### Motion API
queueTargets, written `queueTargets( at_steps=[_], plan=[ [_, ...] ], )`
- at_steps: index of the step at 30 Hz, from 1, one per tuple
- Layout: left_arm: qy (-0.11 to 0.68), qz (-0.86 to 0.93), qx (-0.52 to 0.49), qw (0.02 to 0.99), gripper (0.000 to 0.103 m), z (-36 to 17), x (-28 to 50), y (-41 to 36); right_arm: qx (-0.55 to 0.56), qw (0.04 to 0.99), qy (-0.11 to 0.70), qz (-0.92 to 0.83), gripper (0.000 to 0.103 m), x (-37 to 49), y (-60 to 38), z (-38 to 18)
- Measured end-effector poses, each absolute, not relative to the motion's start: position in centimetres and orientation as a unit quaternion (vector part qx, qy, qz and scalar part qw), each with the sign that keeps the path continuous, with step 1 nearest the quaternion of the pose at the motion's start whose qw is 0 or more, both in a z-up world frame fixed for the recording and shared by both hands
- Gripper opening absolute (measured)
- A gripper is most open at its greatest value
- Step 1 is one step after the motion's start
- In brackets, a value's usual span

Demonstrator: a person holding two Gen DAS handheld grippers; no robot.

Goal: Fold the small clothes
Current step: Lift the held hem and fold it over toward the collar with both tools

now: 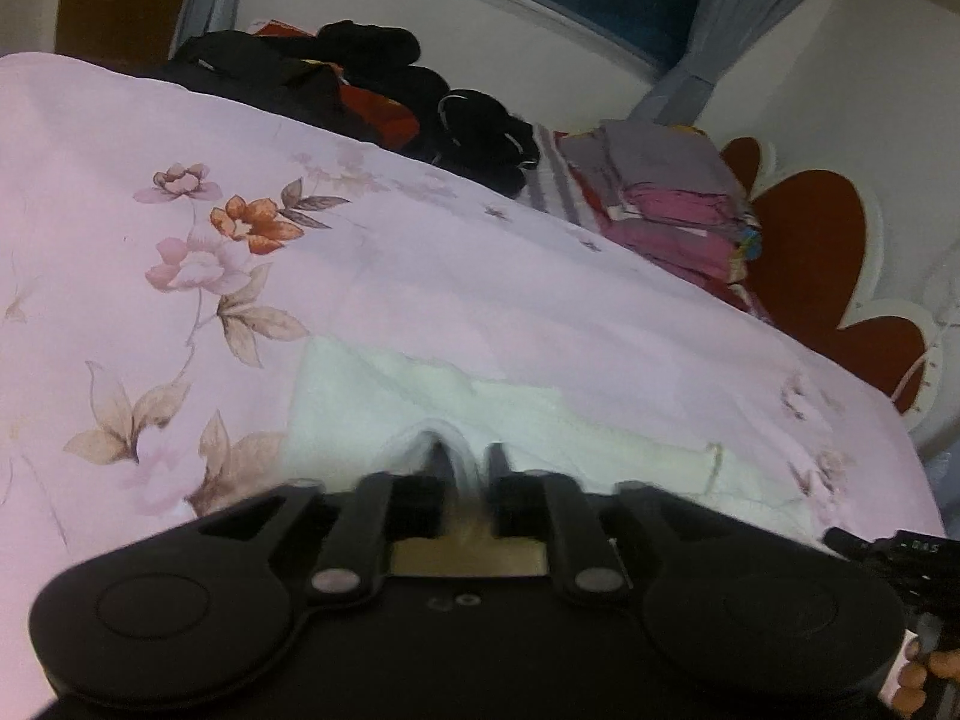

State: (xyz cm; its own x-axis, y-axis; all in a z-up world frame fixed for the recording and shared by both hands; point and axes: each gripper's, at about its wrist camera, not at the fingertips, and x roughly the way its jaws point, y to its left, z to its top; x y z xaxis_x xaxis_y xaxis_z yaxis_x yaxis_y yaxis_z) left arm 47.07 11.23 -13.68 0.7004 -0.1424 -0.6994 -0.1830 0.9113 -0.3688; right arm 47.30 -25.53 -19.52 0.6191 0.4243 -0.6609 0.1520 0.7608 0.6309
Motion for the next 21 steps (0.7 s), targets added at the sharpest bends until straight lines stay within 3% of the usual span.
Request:
queueTargets(
  at_steps=[1,2,3,4,5,8,14,17,21],
  plan=[
    [0.383,0.017,-0.213,0.899,0.028,-13.6,47.3,11.4,0.339,0.834,0.428,0.08,0.011,47.5,-25.5,-19.6],
    [0.382,0.021,-0.217,0.898,0.038,-13.5,47.5,11.5,0.339,0.835,0.426,0.077,0.027,47.8,-25.5,-19.6],
    [0.381,0.026,-0.224,0.897,0.056,-13.4,47.7,11.8,0.334,0.841,0.419,0.072,0.058,48.0,-25.6,-19.4],
    [0.375,0.03,-0.232,0.897,0.063,-13.2,47.6,12.1,0.324,0.85,0.41,0.067,0.069,48.0,-25.6,-19.1],
    [0.366,0.032,-0.235,0.9,0.066,-12.9,47.4,12.3,0.314,0.858,0.401,0.067,0.074,48.2,-25.5,-18.8],
    [0.362,0.014,-0.212,0.907,0.066,-12.5,47.3,12.3,0.286,0.871,0.39,0.085,0.074,48.5,-25.5,-18.2],
    [0.395,-0.018,-0.152,0.906,0.052,-14.5,48.3,10.3,0.197,0.879,0.415,0.124,0.073,49.4,-22.9,-19.5],
    [0.398,-0.013,-0.135,0.907,0.044,-15.3,49.0,10.0,0.172,0.875,0.429,0.145,0.047,49.9,-21.8,-20.4],
    [0.396,0.003,-0.128,0.909,0.037,-15.7,49.4,10.4,0.137,0.879,0.43,0.154,0.046,50.1,-21.0,-20.8]
  ],
)
